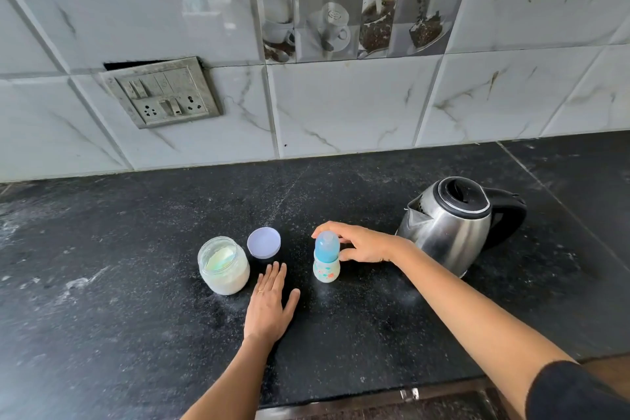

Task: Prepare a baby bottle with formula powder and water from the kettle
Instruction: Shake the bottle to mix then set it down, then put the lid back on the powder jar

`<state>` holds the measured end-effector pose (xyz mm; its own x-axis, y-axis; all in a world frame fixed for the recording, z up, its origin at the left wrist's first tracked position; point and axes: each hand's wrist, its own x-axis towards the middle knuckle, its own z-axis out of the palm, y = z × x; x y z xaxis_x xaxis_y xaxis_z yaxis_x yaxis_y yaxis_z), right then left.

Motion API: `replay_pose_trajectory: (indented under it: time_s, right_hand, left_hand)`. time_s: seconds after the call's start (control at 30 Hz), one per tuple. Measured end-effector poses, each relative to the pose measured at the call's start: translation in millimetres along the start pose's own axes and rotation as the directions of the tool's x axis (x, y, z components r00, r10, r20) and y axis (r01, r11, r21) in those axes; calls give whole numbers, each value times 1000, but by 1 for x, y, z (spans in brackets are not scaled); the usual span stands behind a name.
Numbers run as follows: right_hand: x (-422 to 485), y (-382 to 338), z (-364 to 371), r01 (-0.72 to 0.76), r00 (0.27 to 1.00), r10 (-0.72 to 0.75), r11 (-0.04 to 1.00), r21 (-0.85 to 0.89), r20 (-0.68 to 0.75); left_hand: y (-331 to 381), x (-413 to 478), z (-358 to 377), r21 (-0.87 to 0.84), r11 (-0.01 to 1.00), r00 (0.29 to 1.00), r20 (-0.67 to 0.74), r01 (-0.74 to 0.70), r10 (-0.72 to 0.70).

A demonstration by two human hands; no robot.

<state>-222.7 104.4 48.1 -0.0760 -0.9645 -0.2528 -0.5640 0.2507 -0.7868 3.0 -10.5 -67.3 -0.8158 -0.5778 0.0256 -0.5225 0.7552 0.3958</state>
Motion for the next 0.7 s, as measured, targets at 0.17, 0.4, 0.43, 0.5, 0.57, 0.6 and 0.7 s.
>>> replay_pose_trajectory:
  time_s: [0.17, 0.4, 0.43, 0.5, 0.57, 0.6, 0.7]
  right_hand:
    - [-11, 5, 22, -98, 963, 129, 985, 140, -235]
    - [-10, -4, 68, -7, 772, 220, 941, 339, -596]
    - [-11, -5, 68, -4, 783, 221, 936, 351, -581]
    - [-13, -3, 65, -9, 816, 218, 931, 366, -535]
    - [-14, -3, 64, -36, 835, 233, 927, 372, -498]
    - [-15, -3, 64, -53, 829, 244, 930, 365, -503]
    - [-17, -16, 79, -32, 618, 217, 967, 251, -755]
  left_hand:
    - [1, 0, -1, -19, 1000, 1000, -15, -1, 1]
    - [-4, 2, -4, -6, 1000, 995, 94, -25, 25]
    - [-5, 2, -5, 3, 999, 993, 113, -33, 32]
    - [-8, 0, -9, 28, 997, 988, 139, -66, 62]
    - [-11, -7, -13, 37, 993, 981, 159, -116, 109]
    - [-13, -12, -14, 23, 990, 978, 162, -139, 133]
    - [-21, -29, -20, -53, 977, 969, 121, -208, 213]
